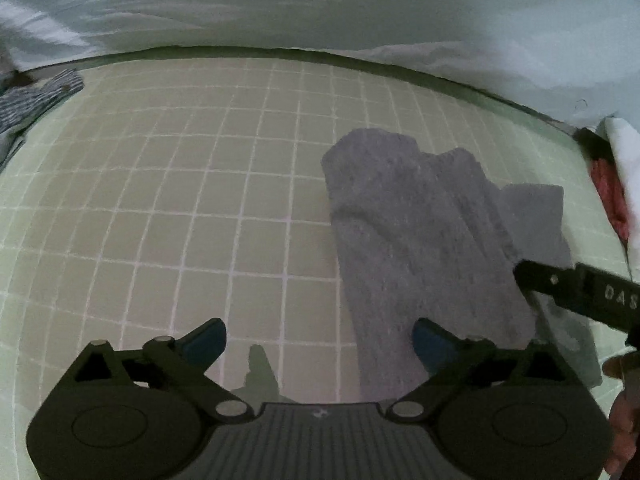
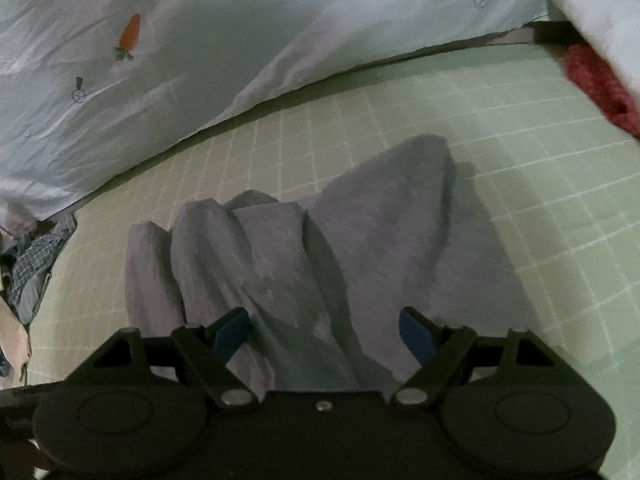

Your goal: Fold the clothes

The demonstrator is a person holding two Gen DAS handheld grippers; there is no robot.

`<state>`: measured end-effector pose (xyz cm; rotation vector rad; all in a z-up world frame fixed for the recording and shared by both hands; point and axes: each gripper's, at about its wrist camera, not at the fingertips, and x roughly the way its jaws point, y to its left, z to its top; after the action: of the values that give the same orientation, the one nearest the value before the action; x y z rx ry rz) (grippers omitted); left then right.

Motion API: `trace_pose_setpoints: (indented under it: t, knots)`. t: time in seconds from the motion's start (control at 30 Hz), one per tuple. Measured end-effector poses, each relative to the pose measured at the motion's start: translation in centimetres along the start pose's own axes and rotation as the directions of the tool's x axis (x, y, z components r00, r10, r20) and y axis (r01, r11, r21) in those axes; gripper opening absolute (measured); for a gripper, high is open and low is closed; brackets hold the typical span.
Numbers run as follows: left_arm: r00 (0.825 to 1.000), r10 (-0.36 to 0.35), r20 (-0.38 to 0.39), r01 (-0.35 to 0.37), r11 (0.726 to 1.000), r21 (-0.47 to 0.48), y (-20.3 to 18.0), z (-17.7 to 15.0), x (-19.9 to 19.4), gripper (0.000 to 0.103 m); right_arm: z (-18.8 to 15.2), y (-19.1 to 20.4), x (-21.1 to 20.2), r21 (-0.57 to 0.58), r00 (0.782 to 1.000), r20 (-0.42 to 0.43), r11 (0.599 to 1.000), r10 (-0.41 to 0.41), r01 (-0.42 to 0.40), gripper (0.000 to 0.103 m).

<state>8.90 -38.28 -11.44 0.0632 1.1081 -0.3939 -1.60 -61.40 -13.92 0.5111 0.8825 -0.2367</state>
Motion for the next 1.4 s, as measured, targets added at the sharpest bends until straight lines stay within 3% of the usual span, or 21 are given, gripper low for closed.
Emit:
trace_pose_setpoints:
  t: [0.17,0.23,0.37,0.6,0.73,0.83,0.87,0.9,0.97,1.0,1.03,1.1,1.2,1.4]
  knots:
    - [1.000,-0.025,-0.010,0.024,0.999,-0.036,0.3,0.1,1.3,0.102,0.2,0.6,1.9,-0.017,0.997,-0.030,0.997,0.076,-0.077,0.062]
    - [0.999,-0.030,-0.014,0.029,0.998,-0.057,0.3,0.1,1.6,0.103,0.1,1.2,2.4,-0.052,0.994,-0.050,0.993,0.100,-0.102,0.048]
    - [0.999,-0.041,-0.017,0.039,0.995,-0.096,0.3,0.2,2.1,0.103,-0.1,2.1,2.6,-0.136,0.989,-0.076,0.981,0.127,-0.136,0.007]
    - [0.999,-0.045,0.018,0.045,0.998,-0.042,-2.8,0.9,1.3,0.103,0.4,1.4,-1.7,-0.287,0.992,0.059,0.953,0.114,-0.093,0.006]
    - [0.994,-0.086,0.072,0.085,0.996,0.027,-5.5,1.5,0.2,0.103,1.4,0.8,-5.1,-0.374,0.979,0.189,0.927,0.081,-0.005,0.006]
    - [0.991,-0.103,0.088,0.098,0.993,0.061,-7.2,1.9,0.1,0.103,2.3,-1.7,-6.0,-0.319,0.968,0.249,0.946,0.025,0.058,0.006]
    - [0.991,-0.103,0.082,0.098,0.993,0.067,-7.5,1.8,0.3,0.103,2.6,-3.0,-5.2,-0.282,0.974,0.225,0.957,-0.004,0.069,0.010]
    - [0.992,-0.103,0.068,0.098,0.993,0.070,-7.8,1.8,0.7,0.103,2.9,-4.2,-4.2,-0.247,0.982,0.187,0.965,-0.037,0.083,0.023]
    - [0.994,-0.106,0.029,0.104,0.993,0.063,-7.8,1.6,1.8,0.103,2.9,-6.4,-2.1,-0.181,0.985,0.108,0.972,-0.132,0.150,0.039]
    - [0.994,-0.107,0.010,0.107,0.993,0.056,-7.8,1.5,2.2,0.103,2.8,-7.4,-1.5,-0.146,0.984,0.084,0.975,-0.158,0.169,0.041]
    - [0.994,-0.112,-0.007,0.112,0.993,0.045,-7.7,1.4,2.6,0.103,2.5,-8.2,-1.3,-0.112,0.986,0.071,0.981,-0.152,0.159,0.046]
    - [0.991,-0.126,-0.041,0.126,0.992,0.001,-7.1,1.2,3.3,0.103,2.2,-9.1,-0.8,-0.064,0.993,0.048,0.992,-0.108,0.111,0.071]
    - [0.984,-0.162,-0.077,0.158,0.986,-0.062,-6.4,1.1,4.4,0.103,1.9,-9.2,0.5,-0.047,0.998,0.015,0.997,-0.066,0.067,0.073]
    - [0.973,-0.208,-0.097,0.203,0.978,-0.056,-6.8,1.5,5.2,0.100,1.7,-8.9,2.5,-0.063,0.998,-0.023,0.996,-0.066,0.065,0.078]
